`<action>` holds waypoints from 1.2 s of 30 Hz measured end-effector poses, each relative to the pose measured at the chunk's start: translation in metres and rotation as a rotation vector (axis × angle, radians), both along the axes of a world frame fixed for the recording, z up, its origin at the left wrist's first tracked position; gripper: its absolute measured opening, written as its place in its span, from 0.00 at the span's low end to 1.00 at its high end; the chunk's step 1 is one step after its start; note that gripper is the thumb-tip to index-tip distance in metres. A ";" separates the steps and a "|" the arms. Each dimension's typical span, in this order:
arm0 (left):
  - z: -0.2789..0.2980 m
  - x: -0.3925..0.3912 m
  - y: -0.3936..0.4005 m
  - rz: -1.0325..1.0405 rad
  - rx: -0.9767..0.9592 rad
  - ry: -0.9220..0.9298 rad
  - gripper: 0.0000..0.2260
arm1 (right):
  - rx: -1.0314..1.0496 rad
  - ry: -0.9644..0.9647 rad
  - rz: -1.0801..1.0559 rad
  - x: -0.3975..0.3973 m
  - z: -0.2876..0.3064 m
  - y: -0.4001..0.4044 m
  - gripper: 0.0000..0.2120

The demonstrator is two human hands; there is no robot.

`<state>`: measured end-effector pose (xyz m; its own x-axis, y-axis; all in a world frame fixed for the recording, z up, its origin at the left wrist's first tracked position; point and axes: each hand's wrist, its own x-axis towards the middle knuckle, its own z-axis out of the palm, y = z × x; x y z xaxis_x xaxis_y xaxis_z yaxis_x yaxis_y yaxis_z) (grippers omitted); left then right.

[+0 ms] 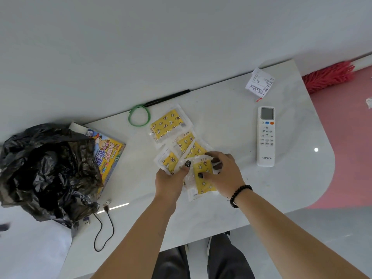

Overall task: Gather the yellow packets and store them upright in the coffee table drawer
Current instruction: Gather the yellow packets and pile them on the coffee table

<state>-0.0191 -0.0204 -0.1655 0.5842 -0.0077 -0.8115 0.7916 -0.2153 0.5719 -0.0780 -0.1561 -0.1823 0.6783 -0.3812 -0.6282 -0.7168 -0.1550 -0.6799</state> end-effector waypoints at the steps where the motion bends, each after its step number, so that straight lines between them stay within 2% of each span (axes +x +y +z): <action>1: 0.001 -0.002 0.005 0.008 -0.002 0.006 0.09 | 0.024 -0.002 -0.028 -0.002 -0.001 0.002 0.26; 7: 0.010 -0.020 0.041 0.063 -0.049 0.016 0.11 | 0.135 -0.021 -0.293 -0.004 0.001 0.009 0.13; 10: 0.014 -0.024 0.060 0.099 -0.052 0.010 0.11 | 0.150 -0.008 -0.425 0.013 0.002 0.008 0.10; 16: 0.017 -0.019 0.085 0.180 -0.059 -0.012 0.11 | -0.056 -0.013 -0.231 0.085 0.002 0.019 0.21; 18: 0.018 -0.015 0.089 0.195 -0.078 -0.031 0.12 | -0.135 0.007 -0.136 0.112 0.001 0.027 0.30; 21: 0.018 -0.009 0.091 0.219 -0.112 -0.054 0.13 | -0.329 0.167 -0.005 0.144 -0.003 0.037 0.41; 23: 0.019 -0.005 0.093 0.241 -0.126 -0.061 0.14 | -0.423 0.265 0.041 0.154 -0.007 0.041 0.42; 27: 0.021 0.000 0.097 0.266 -0.138 -0.070 0.13 | -0.407 0.305 0.010 0.158 -0.012 0.048 0.35; 30: 0.023 0.002 0.102 0.279 -0.139 -0.074 0.14 | -0.461 0.226 0.038 0.160 -0.008 0.050 0.41; 33: 0.024 0.003 0.108 0.284 -0.143 -0.073 0.15 | -0.348 0.212 0.083 0.168 -0.004 0.047 0.43; 36: 0.025 0.005 0.111 0.274 -0.159 -0.074 0.15 | -0.278 0.261 0.123 0.174 -0.006 0.041 0.38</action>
